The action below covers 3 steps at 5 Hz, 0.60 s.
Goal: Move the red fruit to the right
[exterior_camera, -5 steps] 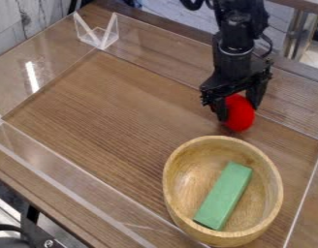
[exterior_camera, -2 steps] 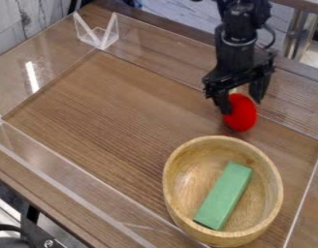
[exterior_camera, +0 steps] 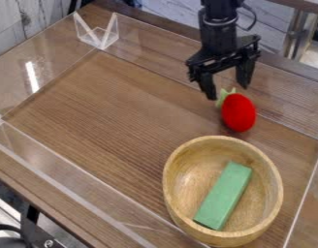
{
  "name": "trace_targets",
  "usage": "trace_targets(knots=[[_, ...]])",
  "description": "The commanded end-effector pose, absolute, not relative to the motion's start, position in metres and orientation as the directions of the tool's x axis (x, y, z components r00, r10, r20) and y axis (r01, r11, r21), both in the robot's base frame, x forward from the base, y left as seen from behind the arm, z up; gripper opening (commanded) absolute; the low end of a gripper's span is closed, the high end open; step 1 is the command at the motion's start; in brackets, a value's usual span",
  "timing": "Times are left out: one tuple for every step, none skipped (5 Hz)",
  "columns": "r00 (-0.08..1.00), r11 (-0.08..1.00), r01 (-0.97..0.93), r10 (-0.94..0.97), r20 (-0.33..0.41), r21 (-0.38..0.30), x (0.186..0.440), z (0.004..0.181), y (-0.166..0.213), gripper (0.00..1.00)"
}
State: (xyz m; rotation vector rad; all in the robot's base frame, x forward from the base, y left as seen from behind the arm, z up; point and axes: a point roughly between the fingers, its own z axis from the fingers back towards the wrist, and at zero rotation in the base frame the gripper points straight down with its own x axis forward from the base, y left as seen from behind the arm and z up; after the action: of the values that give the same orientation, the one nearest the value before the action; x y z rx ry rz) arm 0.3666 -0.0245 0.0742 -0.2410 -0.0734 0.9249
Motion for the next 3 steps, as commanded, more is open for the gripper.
trace_targets(knots=[[0.647, 0.613, -0.712, 0.762, 0.020, -0.343, 0.376, 0.117, -0.020, 1.00], [0.693, 0.651, -0.667, 0.720, 0.018, -0.361, 0.374, 0.121, -0.019, 1.00], [0.718, 0.669, -0.638, 0.696, 0.019, -0.381, 0.365, 0.140, -0.014, 1.00]])
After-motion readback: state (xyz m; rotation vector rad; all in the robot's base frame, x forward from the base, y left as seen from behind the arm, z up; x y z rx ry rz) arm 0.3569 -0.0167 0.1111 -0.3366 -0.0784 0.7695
